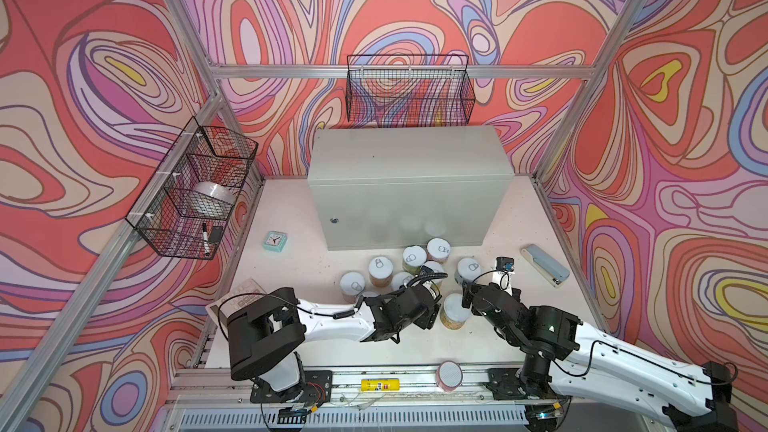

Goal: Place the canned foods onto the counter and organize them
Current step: 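Lift the blue tomato can with left gripper while right arm draws back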

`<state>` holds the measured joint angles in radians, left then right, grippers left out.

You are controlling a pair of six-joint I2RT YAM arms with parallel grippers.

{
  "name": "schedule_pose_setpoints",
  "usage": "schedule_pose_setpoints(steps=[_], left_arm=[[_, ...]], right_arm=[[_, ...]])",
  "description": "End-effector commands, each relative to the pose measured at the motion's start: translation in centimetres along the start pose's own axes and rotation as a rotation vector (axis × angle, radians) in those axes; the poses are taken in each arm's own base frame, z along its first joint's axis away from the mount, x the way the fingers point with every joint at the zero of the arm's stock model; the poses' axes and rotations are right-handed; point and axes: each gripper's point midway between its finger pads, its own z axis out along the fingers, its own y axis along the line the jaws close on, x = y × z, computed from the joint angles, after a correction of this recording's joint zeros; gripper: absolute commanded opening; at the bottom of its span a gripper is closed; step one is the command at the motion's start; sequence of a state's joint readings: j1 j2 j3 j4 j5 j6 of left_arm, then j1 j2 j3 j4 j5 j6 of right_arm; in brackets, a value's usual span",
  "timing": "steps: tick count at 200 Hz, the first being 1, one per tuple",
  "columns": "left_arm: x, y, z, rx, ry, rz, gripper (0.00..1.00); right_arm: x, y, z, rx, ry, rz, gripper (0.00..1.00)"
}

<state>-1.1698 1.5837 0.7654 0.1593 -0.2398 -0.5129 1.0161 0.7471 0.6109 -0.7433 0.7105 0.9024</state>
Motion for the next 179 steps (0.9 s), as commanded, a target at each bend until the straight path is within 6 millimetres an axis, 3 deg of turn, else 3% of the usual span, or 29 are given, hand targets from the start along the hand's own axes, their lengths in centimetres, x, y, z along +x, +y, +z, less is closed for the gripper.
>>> schedule_pose_setpoints(steps=[1, 46, 89, 116, 139, 179], left_arm=[[0.1, 0.5, -0.3, -0.036, 0.032, 0.006, 0.0], [-3.5, 1.4, -3.5, -0.119, -0.019, 0.065, 0.0], [-9.8, 0.2, -9.6, -0.1, -0.076, 0.108, 0.0], [-14.9, -0.2, -14.2, -0.096, -0.114, 0.127, 0.0], [-20.2, 1.2, -18.4, -0.13, -0.17, 0.122, 0.0], [-29.2, 3.3, -24.9, -0.197, -0.303, 0.129, 0.0]], right_arm=[[-0.4, -0.1, 0.1, 0.007, -0.032, 0.008, 0.98], [-1.8, 0.9, 0.0, -0.009, -0.074, 0.032, 0.98], [-4.3, 1.3, -0.3, 0.042, -0.102, 0.045, 0.97], [-5.9, -0.2, 0.7, 0.097, -0.053, 0.104, 0.97], [-6.9, -1.3, 2.3, 0.089, -0.008, 0.173, 0.96], [-9.1, -0.5, 3.5, 0.086, -0.018, 0.146, 0.96]])
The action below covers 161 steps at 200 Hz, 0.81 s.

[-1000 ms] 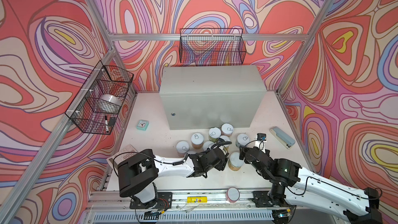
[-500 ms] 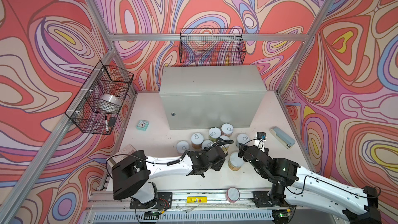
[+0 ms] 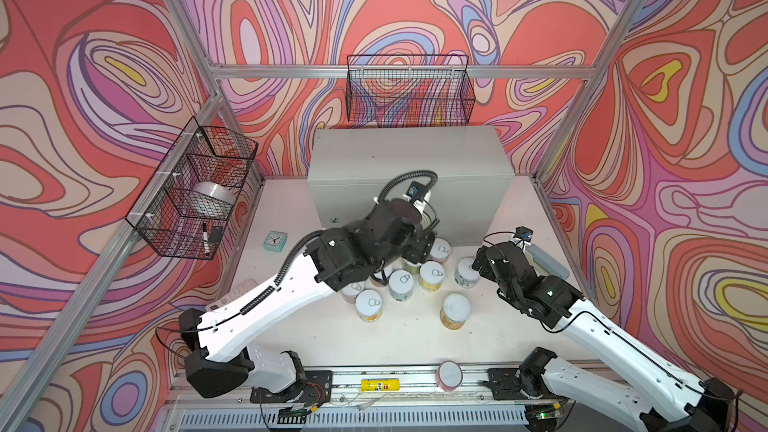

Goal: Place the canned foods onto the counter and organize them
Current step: 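Lift the blue tomato can with left gripper while right arm draws back, then lower the tomato can onto the gray cabinet top and open left gripper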

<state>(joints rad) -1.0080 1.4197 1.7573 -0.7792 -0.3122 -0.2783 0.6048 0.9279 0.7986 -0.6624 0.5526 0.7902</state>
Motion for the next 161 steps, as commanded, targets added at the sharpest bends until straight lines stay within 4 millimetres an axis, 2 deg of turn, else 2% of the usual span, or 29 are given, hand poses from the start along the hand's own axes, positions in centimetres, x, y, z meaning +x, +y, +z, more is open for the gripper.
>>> schedule_pose_setpoints(steps=[1, 19, 58, 97, 161], left_arm=[[-4.8, 2.5, -2.7, -0.078, -0.06, 0.063, 0.0], [-8.5, 3.8, -3.4, -0.106, -0.107, 0.046, 0.0], [-12.4, 6.4, -1.3, -0.104, -0.136, -0.005, 0.0], [-13.7, 8.6, 1.8, -0.093, -0.161, -0.07, 0.0], [-14.3, 11.6, 4.1, -0.153, -0.178, -0.095, 0.0]], right_arm=[[-1.3, 2.5, 0.0, -0.073, 0.005, -0.038, 0.96], [-2.2, 3.1, 0.3, -0.066, 0.0, -0.059, 0.96], [-4.2, 4.1, 0.3, -0.089, -0.018, -0.059, 0.96], [-5.5, 4.7, -0.4, -0.114, -0.021, -0.042, 0.96], [-6.6, 5.0, -0.9, -0.11, -0.034, -0.042, 0.96]])
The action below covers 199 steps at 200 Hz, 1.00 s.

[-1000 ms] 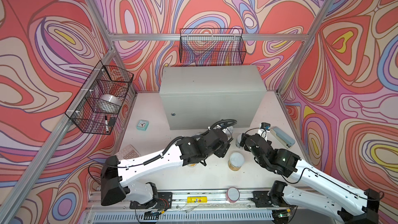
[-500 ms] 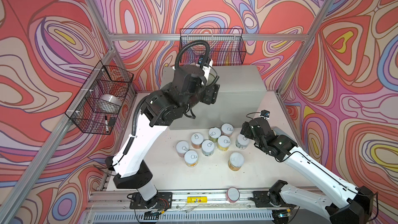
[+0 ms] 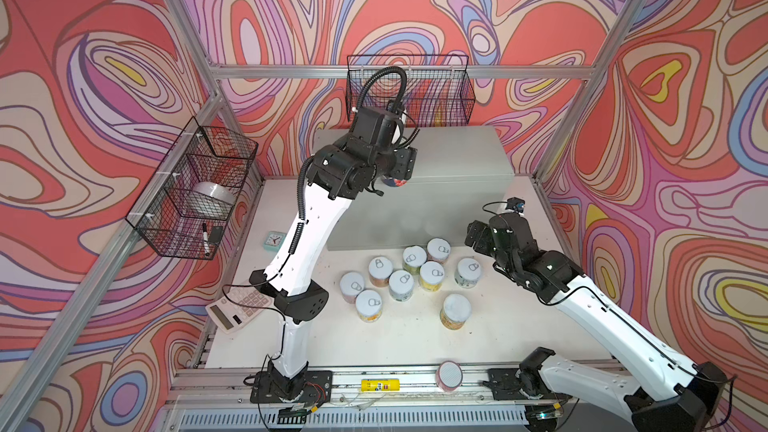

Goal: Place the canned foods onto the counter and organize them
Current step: 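Lower the tomato can onto the gray cabinet top and open left gripper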

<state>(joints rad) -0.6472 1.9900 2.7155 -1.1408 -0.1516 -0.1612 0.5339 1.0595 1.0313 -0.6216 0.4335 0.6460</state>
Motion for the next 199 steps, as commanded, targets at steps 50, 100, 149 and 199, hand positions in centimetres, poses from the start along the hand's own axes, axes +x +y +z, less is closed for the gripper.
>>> schedule_pose_setpoints(steps=[50, 100, 149, 199], left_arm=[[-5.8, 2.3, -0.4, 0.015, -0.218, -0.098, 0.0], [-5.9, 4.3, 1.2, -0.012, -0.219, -0.152, 0.0], [-5.8, 4.7, 1.7, -0.038, -0.221, -0.159, 0.0], [-5.7, 4.6, 2.2, -0.038, -0.216, -0.148, 0.44]], right_arm=[[-1.4, 0.8, -0.1, -0.005, -0.008, 0.0, 0.95], [-2.2, 1.4, 0.1, -0.002, -0.011, -0.012, 0.95], [-2.3, 2.0, 0.6, -0.009, -0.002, -0.029, 0.98], [-2.3, 2.7, 1.1, -0.031, 0.002, -0.036, 0.98]])
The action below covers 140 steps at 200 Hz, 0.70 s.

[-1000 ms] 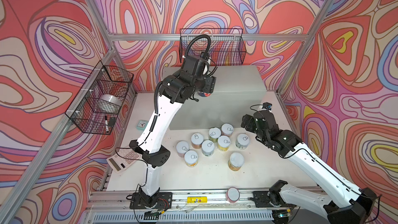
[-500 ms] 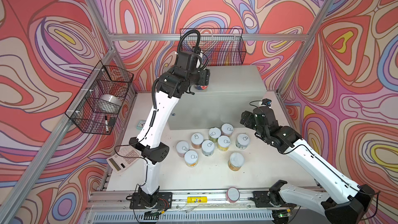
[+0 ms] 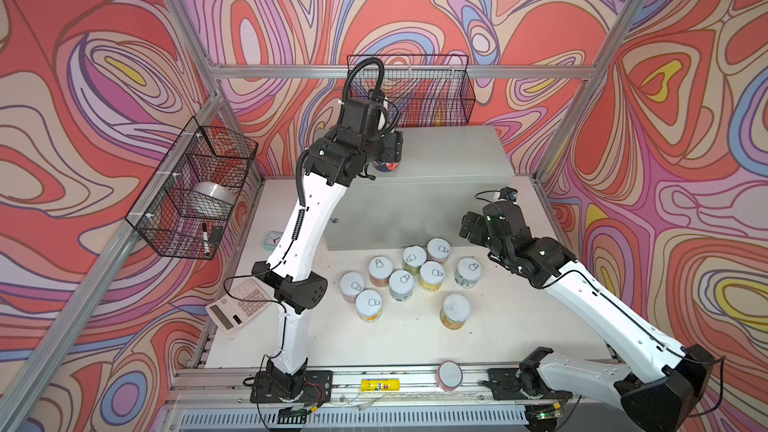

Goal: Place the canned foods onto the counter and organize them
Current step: 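Lower the tomato can onto the gray cabinet top and open left gripper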

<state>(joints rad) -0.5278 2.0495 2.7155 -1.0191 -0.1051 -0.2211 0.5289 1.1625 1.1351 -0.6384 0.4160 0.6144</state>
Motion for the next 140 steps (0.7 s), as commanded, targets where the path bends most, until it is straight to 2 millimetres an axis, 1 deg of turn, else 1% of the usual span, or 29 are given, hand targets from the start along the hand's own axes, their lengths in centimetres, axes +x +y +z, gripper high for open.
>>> schedule_pose_setpoints(steps=[1, 4, 14, 22, 27, 30, 33, 36, 52, 78, 88, 102, 113, 121, 140], left_arm=[[-3.9, -0.3, -1.1, 0.019, -0.152, -0.029, 0.45], [-4.0, -0.3, -1.1, 0.019, -0.154, -0.029, 0.47], [-4.0, -0.4, -1.0, 0.025, -0.154, -0.03, 0.63], [-4.0, -0.6, -1.0, 0.03, -0.156, -0.033, 0.67], [-4.1, -0.6, -1.0, 0.035, -0.159, -0.034, 0.77], [-4.1, -0.7, -1.0, 0.037, -0.16, -0.034, 0.88], [-4.2, -0.7, -1.0, 0.039, -0.163, -0.035, 0.97], [-4.2, -0.8, -0.9, 0.042, -0.164, -0.036, 0.99], [-4.4, -1.1, -0.8, 0.06, -0.171, -0.034, 1.0], [-4.8, -1.1, -0.7, 0.062, -0.187, -0.041, 1.0], [-5.0, -1.1, -0.8, 0.064, -0.196, -0.042, 1.0], [-5.6, -1.1, -1.4, 0.064, -0.219, -0.032, 1.0], [-6.4, -0.9, -2.5, 0.055, -0.248, -0.019, 1.0], [-7.1, -0.8, -3.7, 0.048, -0.273, -0.005, 1.0], [-8.6, 0.2, -7.0, 0.007, -0.336, 0.022, 1.0]], right_arm=[[-1.1, 0.9, -0.1, -0.03, -0.019, -0.001, 0.98], [-1.1, 1.0, 0.0, -0.033, -0.019, -0.003, 0.98], [-1.3, 1.3, 0.0, -0.043, -0.018, -0.008, 0.98], [-1.3, 1.5, 0.1, -0.049, -0.016, -0.013, 0.98], [-1.3, 1.7, 0.1, -0.055, -0.016, -0.018, 0.98], [-1.4, 1.7, 0.1, -0.057, -0.015, -0.019, 0.98], [-1.4, 1.8, 0.1, -0.059, -0.017, -0.021, 0.98], [-1.5, 1.9, 0.1, -0.061, -0.016, -0.023, 0.98], [-1.8, 2.3, 0.2, -0.076, -0.021, -0.034, 0.98], [-2.3, 3.0, 0.1, -0.097, -0.03, -0.045, 0.98], [-2.6, 3.2, 0.0, -0.108, -0.036, -0.049, 0.98], [-3.6, 4.0, -0.7, -0.143, -0.061, -0.058, 0.98], [-4.7, 4.7, -1.5, -0.172, -0.084, -0.077, 0.97], [-5.5, 5.3, -2.3, -0.201, -0.096, -0.091, 0.95], [-7.5, 7.2, -4.6, -0.302, -0.138, -0.122, 0.94]])
